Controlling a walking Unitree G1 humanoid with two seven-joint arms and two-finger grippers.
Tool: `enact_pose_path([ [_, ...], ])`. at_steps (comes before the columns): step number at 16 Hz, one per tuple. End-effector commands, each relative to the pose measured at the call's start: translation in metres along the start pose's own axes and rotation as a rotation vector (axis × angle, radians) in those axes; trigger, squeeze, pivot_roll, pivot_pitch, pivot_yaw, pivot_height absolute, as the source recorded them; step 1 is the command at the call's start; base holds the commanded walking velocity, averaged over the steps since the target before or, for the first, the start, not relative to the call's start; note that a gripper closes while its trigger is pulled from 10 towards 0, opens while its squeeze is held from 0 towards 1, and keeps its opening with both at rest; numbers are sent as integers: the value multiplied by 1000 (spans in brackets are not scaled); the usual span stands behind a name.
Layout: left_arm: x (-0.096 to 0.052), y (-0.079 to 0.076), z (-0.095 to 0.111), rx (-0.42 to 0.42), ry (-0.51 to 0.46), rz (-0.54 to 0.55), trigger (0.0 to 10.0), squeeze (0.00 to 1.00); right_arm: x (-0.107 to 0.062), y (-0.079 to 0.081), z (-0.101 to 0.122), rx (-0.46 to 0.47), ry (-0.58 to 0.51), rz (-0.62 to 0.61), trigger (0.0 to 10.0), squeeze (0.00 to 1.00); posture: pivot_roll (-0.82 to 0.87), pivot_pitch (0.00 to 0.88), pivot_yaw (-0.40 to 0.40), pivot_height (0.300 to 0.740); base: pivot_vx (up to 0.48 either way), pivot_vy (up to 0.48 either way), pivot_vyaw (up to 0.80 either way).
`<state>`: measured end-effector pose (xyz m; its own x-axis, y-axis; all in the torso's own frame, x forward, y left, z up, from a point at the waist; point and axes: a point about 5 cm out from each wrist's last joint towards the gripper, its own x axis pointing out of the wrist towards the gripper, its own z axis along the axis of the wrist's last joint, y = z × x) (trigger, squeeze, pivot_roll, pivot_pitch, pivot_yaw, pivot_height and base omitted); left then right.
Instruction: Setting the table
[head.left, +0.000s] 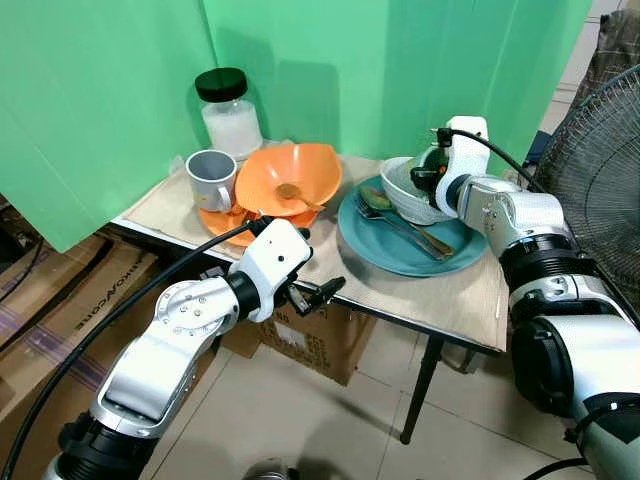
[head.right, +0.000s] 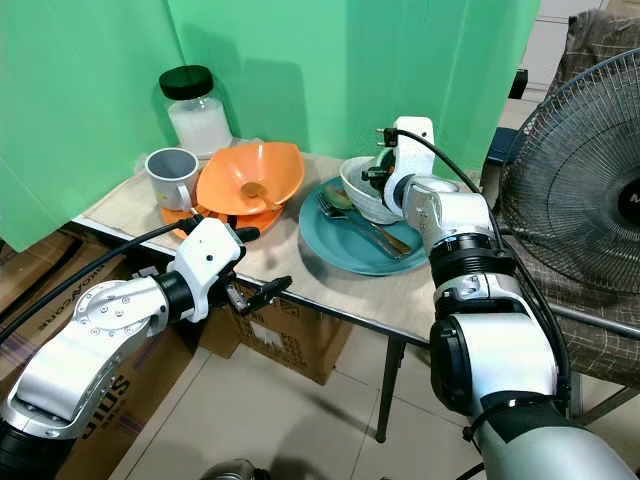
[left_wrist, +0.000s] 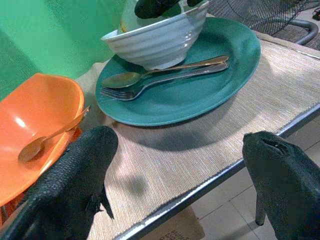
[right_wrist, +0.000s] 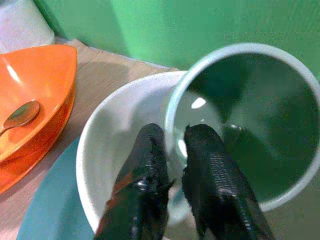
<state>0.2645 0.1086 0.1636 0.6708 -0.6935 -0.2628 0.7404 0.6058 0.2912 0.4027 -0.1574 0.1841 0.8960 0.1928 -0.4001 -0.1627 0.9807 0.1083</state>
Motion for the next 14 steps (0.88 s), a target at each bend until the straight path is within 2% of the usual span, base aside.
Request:
enact_pose_path([
  [1, -2, 5, -2, 7, 15, 22, 10000, 0, 0, 3, 10, 0, -27, 5, 0, 0, 114, 0, 82, 740, 0, 0, 0],
  [7, -1, 7, -1, 9, 13, 25, 10000, 0, -1, 2, 14, 2, -55, 8, 0, 0, 117, 0, 83, 740, 0, 0, 0],
  [9, -1, 9, 0, 13, 9, 38, 10000, 0, -8, -2, 28, 4, -137, 2, 0, 0, 113, 0, 86, 740, 0, 0, 0],
  [12, 0, 11, 1, 13, -4, 62, 10000, 0, -30, -9, 46, 0, -278, -3, 0, 0, 103, 0, 90, 740, 0, 0, 0],
  [13, 1, 12, 2, 8, -13, 82, 10000, 0, -43, -10, 50, -17, -333, 7, 0, 0, 91, 0, 92, 740, 0, 0, 0],
  [14, 2, 17, 4, 13, -41, 156, 10000, 0, -64, -6, 53, -71, -440, 37, 0, 0, 80, 0, 84, 740, 0, 0, 0],
])
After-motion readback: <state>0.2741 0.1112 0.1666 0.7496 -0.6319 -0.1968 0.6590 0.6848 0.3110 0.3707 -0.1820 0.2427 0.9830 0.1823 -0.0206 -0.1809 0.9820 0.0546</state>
